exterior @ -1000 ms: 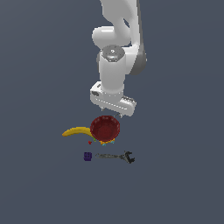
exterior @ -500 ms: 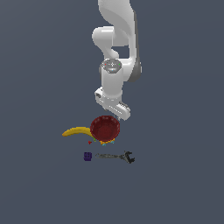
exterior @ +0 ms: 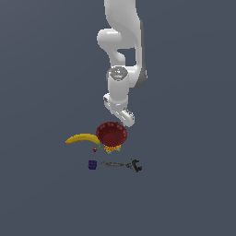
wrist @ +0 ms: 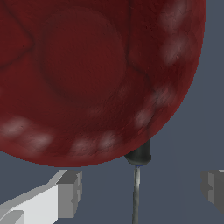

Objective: Pick up a designated object from a clutter of objects.

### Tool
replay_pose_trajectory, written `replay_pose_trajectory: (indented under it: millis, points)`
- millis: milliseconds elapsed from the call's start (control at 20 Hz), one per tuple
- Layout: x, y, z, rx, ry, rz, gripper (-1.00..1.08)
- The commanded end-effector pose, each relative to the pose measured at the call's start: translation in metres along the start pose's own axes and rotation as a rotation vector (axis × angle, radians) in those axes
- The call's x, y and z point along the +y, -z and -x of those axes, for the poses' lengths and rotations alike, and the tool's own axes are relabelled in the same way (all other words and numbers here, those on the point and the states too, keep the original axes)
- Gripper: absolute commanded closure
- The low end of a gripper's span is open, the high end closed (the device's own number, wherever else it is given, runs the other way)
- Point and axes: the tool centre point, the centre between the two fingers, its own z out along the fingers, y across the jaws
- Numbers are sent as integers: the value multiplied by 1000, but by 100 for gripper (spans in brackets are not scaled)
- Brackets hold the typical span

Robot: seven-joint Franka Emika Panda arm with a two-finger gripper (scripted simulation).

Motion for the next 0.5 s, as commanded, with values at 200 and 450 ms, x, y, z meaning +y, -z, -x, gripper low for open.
replay_pose_trajectory:
  millis: [200,450]
  points:
    - [8,-8,4,1,-48,0,-92]
    - [7,-9,4,1,-41,0,-92]
